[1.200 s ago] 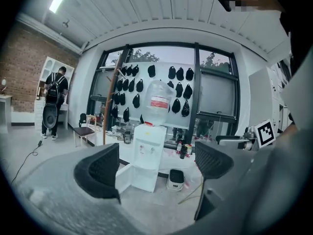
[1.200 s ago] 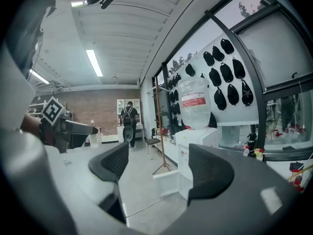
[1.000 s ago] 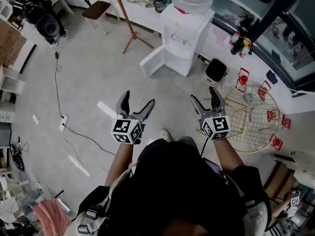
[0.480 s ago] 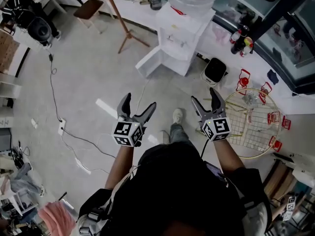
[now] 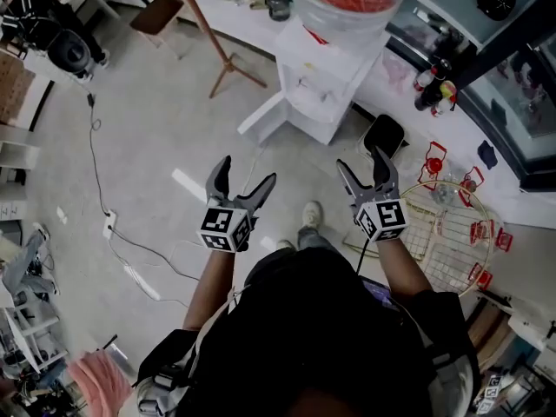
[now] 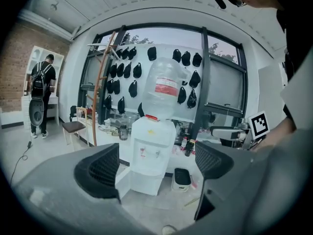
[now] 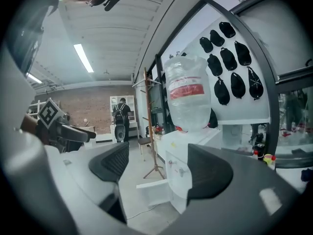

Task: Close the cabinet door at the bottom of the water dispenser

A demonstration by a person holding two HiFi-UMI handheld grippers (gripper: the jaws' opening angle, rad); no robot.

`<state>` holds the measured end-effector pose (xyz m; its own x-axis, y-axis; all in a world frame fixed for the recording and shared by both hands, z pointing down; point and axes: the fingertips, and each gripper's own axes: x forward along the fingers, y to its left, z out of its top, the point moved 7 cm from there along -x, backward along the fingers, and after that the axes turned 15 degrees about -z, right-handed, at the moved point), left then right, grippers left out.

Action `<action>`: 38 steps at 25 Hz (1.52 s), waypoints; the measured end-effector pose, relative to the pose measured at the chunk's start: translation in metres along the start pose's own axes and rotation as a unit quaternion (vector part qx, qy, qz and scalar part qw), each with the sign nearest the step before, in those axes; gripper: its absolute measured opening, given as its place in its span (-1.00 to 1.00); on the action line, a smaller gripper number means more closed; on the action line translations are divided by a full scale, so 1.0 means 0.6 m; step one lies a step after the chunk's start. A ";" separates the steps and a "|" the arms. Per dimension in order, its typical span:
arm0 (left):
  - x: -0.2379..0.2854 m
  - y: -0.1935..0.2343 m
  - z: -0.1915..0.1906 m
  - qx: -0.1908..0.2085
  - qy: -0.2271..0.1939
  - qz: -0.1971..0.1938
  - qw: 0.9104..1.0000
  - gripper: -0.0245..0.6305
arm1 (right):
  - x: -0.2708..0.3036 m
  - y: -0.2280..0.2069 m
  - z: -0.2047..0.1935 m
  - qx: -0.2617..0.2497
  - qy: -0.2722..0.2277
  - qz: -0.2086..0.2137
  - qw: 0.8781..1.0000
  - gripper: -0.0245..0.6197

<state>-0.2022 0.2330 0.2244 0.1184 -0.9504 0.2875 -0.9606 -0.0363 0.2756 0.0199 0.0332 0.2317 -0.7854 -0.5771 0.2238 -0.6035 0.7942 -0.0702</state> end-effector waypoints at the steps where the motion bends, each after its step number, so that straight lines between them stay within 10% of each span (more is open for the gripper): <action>1: 0.013 0.007 0.005 0.001 0.001 0.000 1.000 0.54 | 0.014 -0.007 0.003 0.001 0.000 0.001 1.000 0.23; 13: 0.163 0.088 -0.008 -0.012 0.018 0.015 1.000 0.54 | 0.148 -0.076 -0.018 -0.009 0.025 0.025 0.999 0.19; 38: 0.268 0.344 -0.339 -0.054 0.138 0.008 0.989 0.54 | 0.332 0.033 -0.373 -0.001 0.156 0.031 0.987 0.04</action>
<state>-0.3301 0.1353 0.5143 0.1815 -0.8300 0.5274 -0.9321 0.0258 0.3613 -0.1178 -0.0236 0.4925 -0.7394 -0.4413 0.5084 -0.5556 0.8265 -0.0907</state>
